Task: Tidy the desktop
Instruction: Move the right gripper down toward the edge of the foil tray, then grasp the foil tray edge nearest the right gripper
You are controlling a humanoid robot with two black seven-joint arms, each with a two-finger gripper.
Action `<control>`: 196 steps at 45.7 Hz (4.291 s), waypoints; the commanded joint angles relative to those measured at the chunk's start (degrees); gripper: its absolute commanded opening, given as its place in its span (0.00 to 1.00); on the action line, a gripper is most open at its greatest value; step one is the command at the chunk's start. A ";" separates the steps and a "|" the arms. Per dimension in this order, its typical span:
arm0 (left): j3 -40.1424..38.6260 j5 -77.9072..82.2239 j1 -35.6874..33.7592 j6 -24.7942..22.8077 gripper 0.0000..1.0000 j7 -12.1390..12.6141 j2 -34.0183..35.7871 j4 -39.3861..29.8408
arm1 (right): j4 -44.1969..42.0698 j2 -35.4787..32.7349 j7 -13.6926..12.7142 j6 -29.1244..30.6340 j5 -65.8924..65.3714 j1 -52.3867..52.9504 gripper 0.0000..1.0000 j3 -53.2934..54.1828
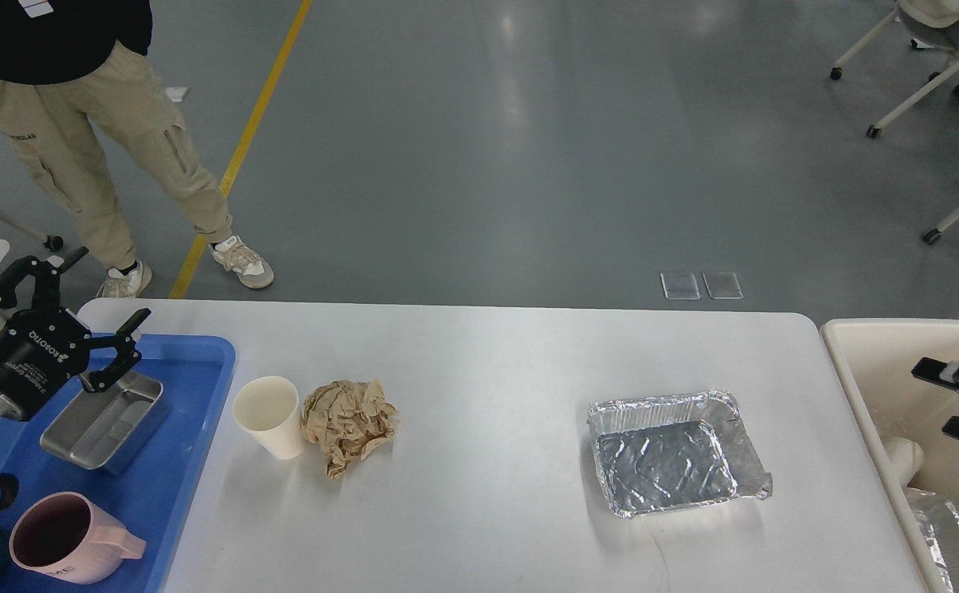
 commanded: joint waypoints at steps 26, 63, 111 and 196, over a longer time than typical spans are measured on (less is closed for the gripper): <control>2.00 0.01 -0.90 -0.71 0.97 -0.05 -0.94 0.01 | -0.85 -6.80 0.69 -1.09 1.72 0.00 1.00 -2.38; 0.07 -0.07 0.33 -1.85 0.97 -0.49 -0.15 0.19 | -16.76 17.72 11.41 -0.65 -40.03 5.89 1.00 -2.29; -5.12 -0.07 4.72 -3.78 0.97 -0.58 0.47 0.72 | -40.23 42.07 11.41 -0.56 -45.92 16.35 1.00 -13.89; -6.00 -0.16 5.69 -3.96 0.97 -0.75 0.20 0.63 | -49.64 54.28 15.36 -15.41 -45.57 15.82 0.82 -27.43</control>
